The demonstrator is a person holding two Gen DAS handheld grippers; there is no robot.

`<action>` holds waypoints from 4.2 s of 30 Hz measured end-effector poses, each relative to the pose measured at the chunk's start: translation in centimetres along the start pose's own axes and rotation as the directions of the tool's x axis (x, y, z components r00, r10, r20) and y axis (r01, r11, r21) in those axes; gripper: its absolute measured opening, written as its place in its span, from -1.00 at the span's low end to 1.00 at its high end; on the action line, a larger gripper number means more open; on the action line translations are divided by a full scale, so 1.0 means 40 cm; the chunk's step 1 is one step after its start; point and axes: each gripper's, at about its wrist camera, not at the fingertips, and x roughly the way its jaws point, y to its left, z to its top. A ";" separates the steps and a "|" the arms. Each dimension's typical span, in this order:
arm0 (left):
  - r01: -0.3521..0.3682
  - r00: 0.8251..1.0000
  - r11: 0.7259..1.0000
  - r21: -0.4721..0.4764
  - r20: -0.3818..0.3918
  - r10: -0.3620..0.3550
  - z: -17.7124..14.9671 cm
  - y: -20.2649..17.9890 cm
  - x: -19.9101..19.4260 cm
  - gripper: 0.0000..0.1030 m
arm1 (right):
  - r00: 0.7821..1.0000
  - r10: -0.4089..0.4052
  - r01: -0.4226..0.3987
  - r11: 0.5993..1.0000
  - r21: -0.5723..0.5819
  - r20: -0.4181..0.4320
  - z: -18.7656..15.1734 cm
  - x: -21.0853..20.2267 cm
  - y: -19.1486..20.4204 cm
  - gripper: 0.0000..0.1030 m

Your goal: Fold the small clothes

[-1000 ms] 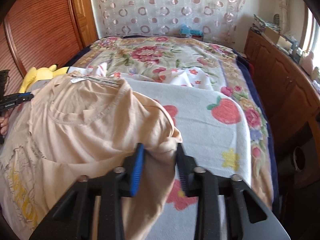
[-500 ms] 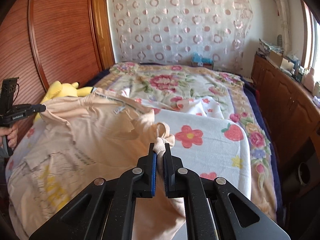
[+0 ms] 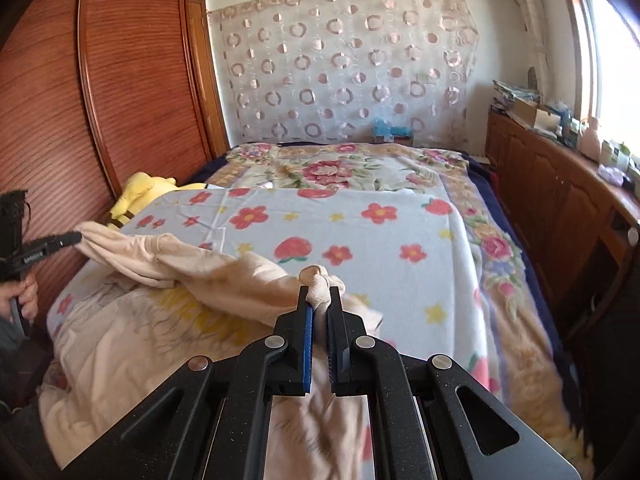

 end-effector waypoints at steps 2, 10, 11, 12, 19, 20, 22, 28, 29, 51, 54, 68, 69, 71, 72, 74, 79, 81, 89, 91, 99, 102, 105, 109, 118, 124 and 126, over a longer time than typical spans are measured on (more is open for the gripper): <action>-0.001 1.000 1.000 -0.012 0.004 0.001 -0.019 0.010 -0.017 -0.89 | 1.000 -0.004 0.004 1.000 -0.014 0.001 -0.023 -0.021 0.016 -0.89; -0.029 0.999 0.999 -0.024 0.013 0.029 -0.061 0.012 -0.111 -0.89 | 0.999 -0.038 0.037 0.998 -0.042 -0.020 -0.040 -0.116 0.030 -0.89; -0.036 0.999 0.999 -0.022 0.006 0.036 -0.071 0.010 -0.111 -0.89 | 0.999 -0.041 0.040 0.999 -0.032 -0.032 -0.046 -0.125 0.024 -0.89; -0.048 0.999 0.999 -0.016 -0.011 0.047 -0.085 0.010 -0.106 -0.89 | 0.998 -0.036 0.035 0.999 -0.032 -0.046 -0.038 -0.133 0.026 -0.89; -0.060 0.992 0.998 -0.005 -0.109 0.059 -0.154 0.039 -0.036 -0.81 | 0.981 -0.034 0.031 0.999 -0.020 -0.191 -0.118 -0.051 0.032 -0.89; -0.073 0.991 0.997 0.000 -0.109 0.073 -0.152 0.038 -0.037 -0.54 | 0.979 -0.032 0.030 0.999 -0.015 -0.199 -0.121 -0.043 0.030 -0.89; -0.082 0.992 0.997 0.013 -0.094 0.083 -0.143 0.035 -0.047 -0.25 | 0.979 -0.027 0.027 1.000 -0.005 -0.204 -0.116 -0.035 0.027 -0.89; -0.090 0.995 0.995 0.037 -0.048 0.092 -0.080 0.036 -0.058 0.51 | 0.986 -0.038 0.033 0.999 -0.034 -0.162 -0.069 -0.075 0.029 -0.81; -0.083 0.996 0.996 0.040 -0.041 0.085 -0.069 0.039 -0.052 0.52 | 0.988 -0.042 0.036 0.998 -0.041 -0.151 -0.074 -0.078 0.021 -0.73; -0.019 0.960 0.994 0.111 -0.274 0.049 0.020 0.055 0.244 0.52 | 0.971 -0.069 0.056 0.996 -0.064 -0.228 -0.017 0.134 -0.018 0.00; 0.000 0.949 0.996 0.093 -0.314 0.029 0.004 0.056 0.257 0.45 | 0.963 -0.071 0.054 0.996 -0.072 -0.259 -0.013 0.145 -0.035 0.00; 0.027 0.951 0.989 0.148 -0.309 0.020 -0.021 -0.013 0.227 -0.84 | 0.954 0.006 -0.044 0.992 -0.122 -0.299 -0.007 0.156 -0.002 -0.62; 0.013 0.958 0.988 0.153 -0.284 0.032 -0.017 -0.021 0.209 -0.85 | 0.952 0.033 -0.072 0.990 -0.120 -0.303 -0.008 0.152 0.003 -0.77; 0.017 0.972 0.989 0.144 -0.233 0.017 0.001 -0.032 0.165 -0.86 | 0.957 0.032 -0.076 0.987 -0.142 -0.290 -0.012 0.137 0.015 -0.85; 0.020 0.980 0.991 0.133 -0.198 0.007 0.015 -0.037 0.132 -0.86 | 0.960 0.038 -0.080 0.987 -0.139 -0.279 -0.012 0.123 0.017 -0.86; 0.028 0.992 0.993 0.119 -0.124 -0.013 0.045 -0.048 0.063 -0.87 | 0.971 0.059 -0.089 0.989 -0.120 -0.232 0.000 0.079 0.016 -0.87; 0.039 0.998 0.992 0.116 0.044 -0.045 0.149 -0.076 -0.077 -0.87 | 0.993 0.093 -0.103 0.983 -0.155 -0.071 0.079 -0.114 0.046 -0.87; 0.051 0.992 0.991 0.121 0.111 -0.064 0.190 -0.087 -0.137 -0.87 | 0.997 0.083 -0.082 0.981 -0.176 0.000 0.123 -0.190 0.055 -0.87; 0.013 0.930 0.989 0.147 0.362 -0.066 0.322 -0.108 -0.378 -0.87 | 0.978 0.045 0.014 0.958 -0.285 0.202 0.283 -0.448 0.097 -0.88; -0.002 0.907 0.988 0.153 0.416 -0.063 0.354 -0.108 -0.428 -0.87 | 0.969 0.036 0.043 0.949 -0.312 0.243 0.328 -0.504 0.107 -0.88; -0.069 0.820 0.983 0.168 0.571 -0.040 0.459 -0.102 -0.580 -0.87 | 0.913 0.027 0.139 0.918 -0.372 0.407 0.469 -0.724 0.168 -0.88; -0.097 0.794 0.980 0.172 0.607 -0.029 0.475 -0.098 -0.623 -0.87 | 0.897 0.015 0.180 0.900 -0.396 0.443 0.500 -0.783 0.199 -0.88; -0.121 0.771 0.978 0.170 0.637 -0.015 0.491 -0.091 -0.661 -0.87 | 0.884 0.001 0.217 0.885 -0.413 0.467 0.525 -0.818 0.224 -0.88; -0.147 0.755 0.976 0.161 0.656 0.006 0.519 -0.080 -0.679 -0.87 | 0.877 -0.002 0.233 0.876 -0.422 0.481 0.555 -0.836 0.243 -0.88; -0.216 0.801 0.969 0.116 0.590 0.108 0.556 -0.026 -0.514 -0.87 | 0.906 -0.045 0.235 0.881 -0.412 0.420 0.562 -0.642 0.195 -0.88; -0.251 0.871 0.964 0.085 0.454 0.187 0.579 0.077 -0.214 -0.87 | 0.949 -0.075 0.202 0.891 -0.406 0.307 0.599 -0.395 0.145 -0.88; -0.252 0.894 0.965 0.078 0.400 0.201 0.574 0.107 -0.106 -0.87 | 0.961 -0.084 0.189 0.896 -0.403 0.265 0.602 -0.298 0.124 -0.88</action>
